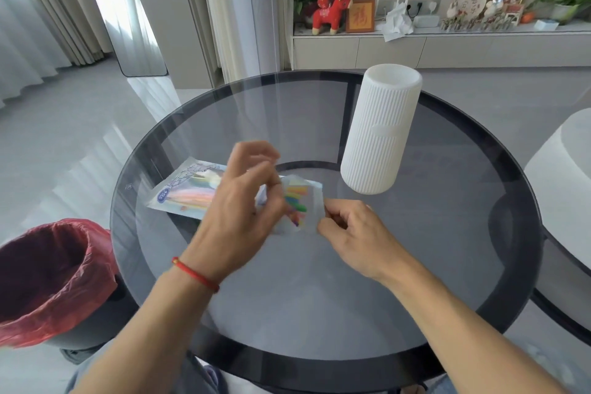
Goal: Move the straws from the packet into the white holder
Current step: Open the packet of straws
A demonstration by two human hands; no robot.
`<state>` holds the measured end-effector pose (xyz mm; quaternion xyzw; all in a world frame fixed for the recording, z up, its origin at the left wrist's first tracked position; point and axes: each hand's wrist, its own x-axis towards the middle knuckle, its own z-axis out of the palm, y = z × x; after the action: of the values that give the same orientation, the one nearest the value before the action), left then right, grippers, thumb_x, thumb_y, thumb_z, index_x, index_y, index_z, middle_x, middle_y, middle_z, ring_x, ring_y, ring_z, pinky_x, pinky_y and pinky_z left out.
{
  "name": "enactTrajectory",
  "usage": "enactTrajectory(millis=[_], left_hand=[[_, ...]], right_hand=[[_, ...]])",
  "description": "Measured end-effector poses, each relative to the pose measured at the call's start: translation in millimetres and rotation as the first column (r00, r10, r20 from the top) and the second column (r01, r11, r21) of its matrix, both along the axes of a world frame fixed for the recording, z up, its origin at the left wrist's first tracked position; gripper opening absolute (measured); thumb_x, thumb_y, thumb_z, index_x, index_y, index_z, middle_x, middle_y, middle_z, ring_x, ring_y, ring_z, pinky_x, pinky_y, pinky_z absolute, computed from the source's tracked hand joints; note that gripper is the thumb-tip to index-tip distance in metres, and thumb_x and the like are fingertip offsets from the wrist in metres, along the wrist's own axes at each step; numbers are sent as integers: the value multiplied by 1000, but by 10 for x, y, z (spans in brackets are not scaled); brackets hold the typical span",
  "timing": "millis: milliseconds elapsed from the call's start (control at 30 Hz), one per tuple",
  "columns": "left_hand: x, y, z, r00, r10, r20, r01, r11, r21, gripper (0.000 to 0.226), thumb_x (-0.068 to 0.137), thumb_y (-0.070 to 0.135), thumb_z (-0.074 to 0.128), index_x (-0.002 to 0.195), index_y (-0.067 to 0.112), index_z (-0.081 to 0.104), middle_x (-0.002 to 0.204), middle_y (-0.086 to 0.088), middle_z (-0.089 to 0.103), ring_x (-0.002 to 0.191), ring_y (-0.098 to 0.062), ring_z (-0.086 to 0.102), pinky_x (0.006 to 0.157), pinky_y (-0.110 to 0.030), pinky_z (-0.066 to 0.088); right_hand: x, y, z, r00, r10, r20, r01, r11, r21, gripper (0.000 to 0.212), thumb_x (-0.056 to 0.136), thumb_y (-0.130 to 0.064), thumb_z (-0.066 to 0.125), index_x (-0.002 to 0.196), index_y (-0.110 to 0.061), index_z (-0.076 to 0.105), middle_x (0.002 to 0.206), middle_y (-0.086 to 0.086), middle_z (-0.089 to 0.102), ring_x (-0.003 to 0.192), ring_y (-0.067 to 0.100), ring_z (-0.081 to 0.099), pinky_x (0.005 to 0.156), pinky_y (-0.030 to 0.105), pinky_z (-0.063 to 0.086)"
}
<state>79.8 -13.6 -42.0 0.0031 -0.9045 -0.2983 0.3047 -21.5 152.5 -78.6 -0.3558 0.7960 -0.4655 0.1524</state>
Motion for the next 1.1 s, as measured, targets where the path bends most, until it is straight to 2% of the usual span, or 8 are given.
enactTrajectory(millis=[100, 233, 367, 467, 533, 800, 933, 1100], left_hand=[[34, -17, -53, 997, 25, 75, -24, 1000, -15, 19, 90, 3, 59, 74, 9, 50, 119, -1, 55, 101, -18, 58, 82, -33, 48], [6, 80, -129, 992, 8, 127, -5, 1000, -28, 18, 90, 1, 58, 77, 7, 49, 118, -2, 62, 93, -22, 57, 80, -43, 48], [16, 37, -145, 975, -94, 201, 114, 990, -86, 24, 92, 36, 61, 89, 30, 38, 127, 6, 63, 98, -13, 57, 92, -45, 46], [37, -178, -160, 894, -58, 444, 172, 960, -220, 96, 57, 88, 65, 126, 30, 35, 146, 10, 47, 131, -12, 43, 108, -42, 37], [-9, -265, -165, 884, 26, 466, 166, 916, -366, 122, 47, 90, 68, 146, 34, 22, 142, 10, 48, 131, -15, 40, 108, -41, 34], [-121, -375, -229, 969, 161, 187, -85, 930, -358, 74, 60, 40, 85, 125, 32, 50, 99, 13, 70, 91, -20, 64, 93, -42, 43], [-80, -335, -236, 974, 102, 204, -32, 946, -321, 77, 61, 44, 85, 128, 34, 46, 99, 14, 70, 93, -16, 64, 92, -37, 41], [-47, -340, -200, 976, 94, 197, -45, 969, -241, 77, 63, 44, 88, 129, 32, 48, 101, 14, 71, 94, -15, 66, 89, -40, 45]], right_hand=[[21, -40, -81, 990, -106, -95, 111, 993, 45, 28, 82, -35, 65, 67, -21, 45, 56, -12, 43, 53, 10, 35, 52, 31, 33], [73, -119, -35, 889, -237, -391, 187, 969, -162, 35, 88, -30, 78, 117, -30, 59, 109, -13, 57, 81, -3, 53, 63, 31, 53], [19, -131, -40, 756, -271, -596, 125, 954, -274, 13, 89, 0, 79, 97, -10, 80, 93, 3, 71, 84, 25, 66, 64, 45, 57], [-69, -82, -49, 805, -369, -465, 202, 907, -369, 14, 88, 4, 79, 91, -9, 81, 85, 1, 71, 72, 20, 64, 63, 33, 55], [-89, -47, -36, 840, -392, -375, 241, 888, -391, 16, 85, 5, 82, 91, -11, 83, 83, -1, 73, 68, 14, 62, 63, 19, 50], [-54, 94, 51, 994, -107, -20, 99, 962, -254, 8, 92, -29, 81, 99, -32, 79, 68, -18, 74, 46, 4, 60, 53, 9, 42], [-6, 28, -12, 988, 115, 98, -107, 991, -85, 23, 98, -35, 72, 121, -40, 75, 119, -26, 77, 39, 19, 64, 46, 14, 42], [-106, -15, 14, 973, -1, 231, 55, 972, -230, 18, 96, -13, 77, 100, -25, 88, 84, 2, 85, 33, 16, 56, 39, 22, 35]])
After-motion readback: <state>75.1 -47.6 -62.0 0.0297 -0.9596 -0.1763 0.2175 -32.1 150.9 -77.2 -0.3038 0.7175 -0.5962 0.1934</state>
